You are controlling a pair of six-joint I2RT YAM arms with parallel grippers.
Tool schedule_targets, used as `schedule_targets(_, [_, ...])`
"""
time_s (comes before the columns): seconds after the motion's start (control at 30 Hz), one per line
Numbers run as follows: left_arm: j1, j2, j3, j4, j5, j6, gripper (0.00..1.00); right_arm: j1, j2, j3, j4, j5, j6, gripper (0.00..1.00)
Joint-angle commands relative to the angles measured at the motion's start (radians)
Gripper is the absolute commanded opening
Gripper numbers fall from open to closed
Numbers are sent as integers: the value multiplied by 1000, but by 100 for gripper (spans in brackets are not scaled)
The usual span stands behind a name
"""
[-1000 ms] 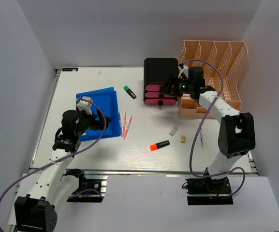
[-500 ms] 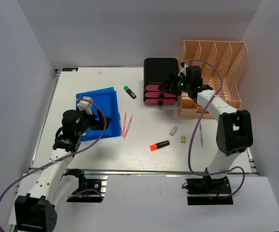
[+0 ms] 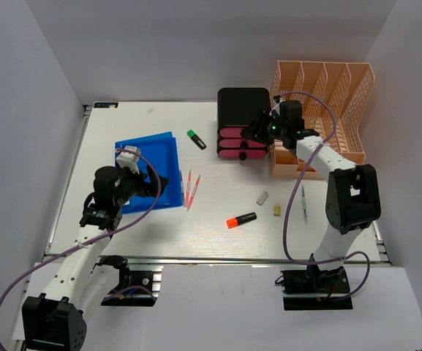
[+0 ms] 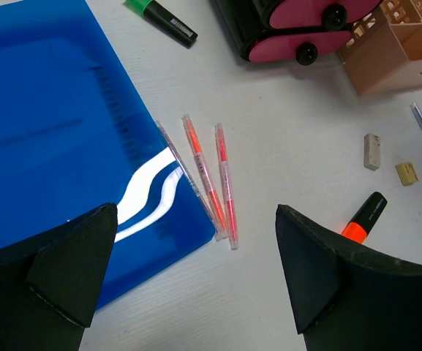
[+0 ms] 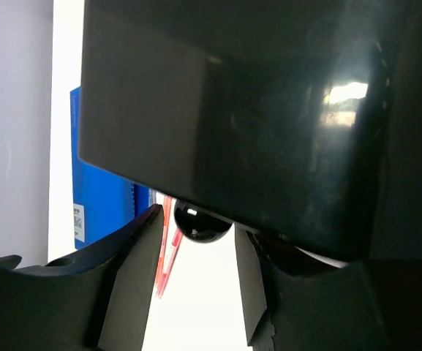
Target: Organize the desk
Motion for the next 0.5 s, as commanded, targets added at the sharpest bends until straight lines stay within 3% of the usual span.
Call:
schedule_targets(0.0, [4, -17, 6, 18, 12, 1, 98, 8, 20, 7, 53, 7, 23, 49])
schedule_targets(0.17, [4, -15, 8, 16, 9, 1, 98, 11, 41, 16, 55, 13, 30, 49])
schedule_targets(0.23, [4, -14, 8, 18, 10, 1, 98, 11, 41, 16, 62, 18, 30, 44])
schedule_targets(0.4, [4, -15, 9, 18, 10, 3, 98, 11, 13, -27, 90, 44, 20, 22])
schedule_targets(0.47, [4, -15, 8, 21, 13, 3, 98, 8, -13, -45, 98, 47, 16, 20])
